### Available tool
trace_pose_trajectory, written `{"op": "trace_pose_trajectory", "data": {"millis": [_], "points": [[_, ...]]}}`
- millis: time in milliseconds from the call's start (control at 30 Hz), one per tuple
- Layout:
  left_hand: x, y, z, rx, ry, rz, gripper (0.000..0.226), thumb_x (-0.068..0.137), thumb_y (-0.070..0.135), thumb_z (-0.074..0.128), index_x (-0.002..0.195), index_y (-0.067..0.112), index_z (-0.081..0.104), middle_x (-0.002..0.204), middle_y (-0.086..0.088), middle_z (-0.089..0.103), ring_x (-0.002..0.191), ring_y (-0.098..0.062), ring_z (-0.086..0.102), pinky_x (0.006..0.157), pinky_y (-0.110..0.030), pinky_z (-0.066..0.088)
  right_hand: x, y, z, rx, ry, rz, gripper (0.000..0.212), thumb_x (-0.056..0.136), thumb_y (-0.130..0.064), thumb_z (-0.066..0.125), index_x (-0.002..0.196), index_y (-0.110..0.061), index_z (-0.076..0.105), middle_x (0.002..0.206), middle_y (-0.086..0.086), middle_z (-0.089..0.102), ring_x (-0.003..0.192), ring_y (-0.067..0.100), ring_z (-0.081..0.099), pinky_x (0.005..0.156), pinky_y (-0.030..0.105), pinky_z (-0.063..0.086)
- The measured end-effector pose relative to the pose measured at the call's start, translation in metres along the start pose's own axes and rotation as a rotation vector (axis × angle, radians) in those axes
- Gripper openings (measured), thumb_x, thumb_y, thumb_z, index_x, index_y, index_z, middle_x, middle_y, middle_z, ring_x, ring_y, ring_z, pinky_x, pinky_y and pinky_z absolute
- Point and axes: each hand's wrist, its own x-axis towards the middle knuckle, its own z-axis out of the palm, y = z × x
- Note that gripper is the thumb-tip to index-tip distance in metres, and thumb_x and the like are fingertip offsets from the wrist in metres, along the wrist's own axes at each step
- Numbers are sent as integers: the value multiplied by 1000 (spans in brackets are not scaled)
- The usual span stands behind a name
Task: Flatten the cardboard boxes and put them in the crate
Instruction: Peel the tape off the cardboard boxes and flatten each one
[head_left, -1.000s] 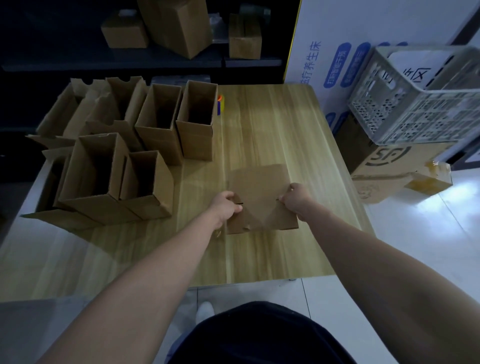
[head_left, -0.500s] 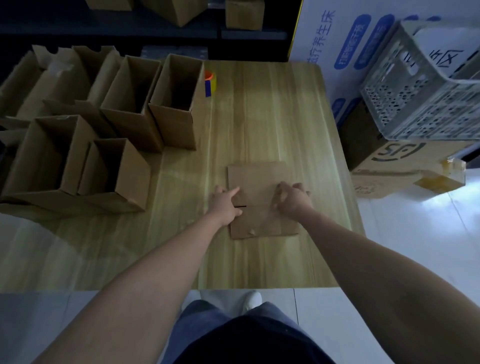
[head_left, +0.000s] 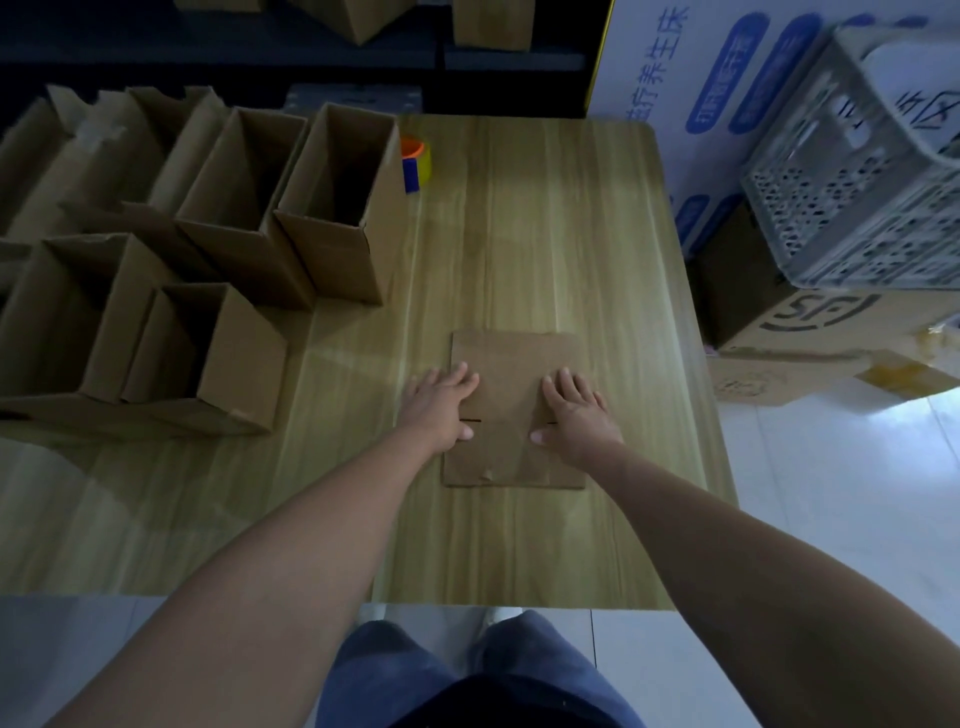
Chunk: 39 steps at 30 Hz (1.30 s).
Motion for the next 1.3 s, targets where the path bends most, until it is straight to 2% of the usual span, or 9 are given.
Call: {"op": "trace_pose_trajectory", "data": {"millis": [100,267,400,533,667,867,1033,1167,1300], "points": [[-6,2,-7,-31,-8,19,85,84,27,68,150,31,15,159,10,3,146,-23,3,118,-43,2,-2,-6,-10,-31,-26,26,83,88,-41,60,152,-20,12,160,5,3,146,24,0,117,42,6],[-27,-6,-34,-409,195,34,63,87,17,64,144,19,37,154,-2,29,138,-22,30,113,-33,25,-11,-31,-47,41,175,55,46,91,-16,52,137,-11,46,144,11,42,138,26,30,113,37,25],[-53,-33,-80,-415,342,43,40,92,12,55,132,14,52,141,-8,46,123,-26,48,96,-27,37,-17,-94,-80,198,290,69,42,92,-10,48,133,-13,52,134,14,52,119,30,52,94,34,44],[-90,-71,-133,-449,582,96,31,91,4,52,120,12,62,122,-7,56,111,-21,54,88,-19,35,-21,-184,-102,265,327,-119,37,93,-16,50,130,-14,55,123,15,61,109,32,58,84,34,48],[-129,-128,-176,-487,768,77,26,92,5,52,113,13,65,115,-4,61,104,-15,56,86,-18,38,-25,-271,-105,243,386,-376,40,87,-19,64,124,-5,59,124,19,58,118,33,51,93,28,35],[-170,-204,-190,-527,770,31,24,92,5,52,111,13,66,114,-4,64,105,-14,57,87,-19,41,-13,-362,-70,9,14,-494,62,78,-43,72,134,-26,51,149,-1,38,145,23,9,114,39,18],[-183,-237,-175,-508,690,74,24,93,7,51,111,15,65,114,-1,62,104,-10,55,87,-16,39,-3,-384,-44,-404,2,-365,42,91,-38,56,131,-27,53,142,1,44,141,24,21,106,37,25],[-184,-245,-171,-521,635,140,26,94,7,51,115,14,63,116,-2,62,103,-7,53,87,-14,39,-9,-378,-53,-208,200,-382,24,93,-27,49,111,-21,63,108,5,58,115,27,47,96,39,32],[-178,-234,-177,-583,680,186,28,94,12,53,121,13,59,119,-3,59,108,-10,54,88,-15,39,-21,-368,-87,227,282,-274,22,93,-25,51,110,-16,62,105,6,62,104,26,56,97,44,42]]}}
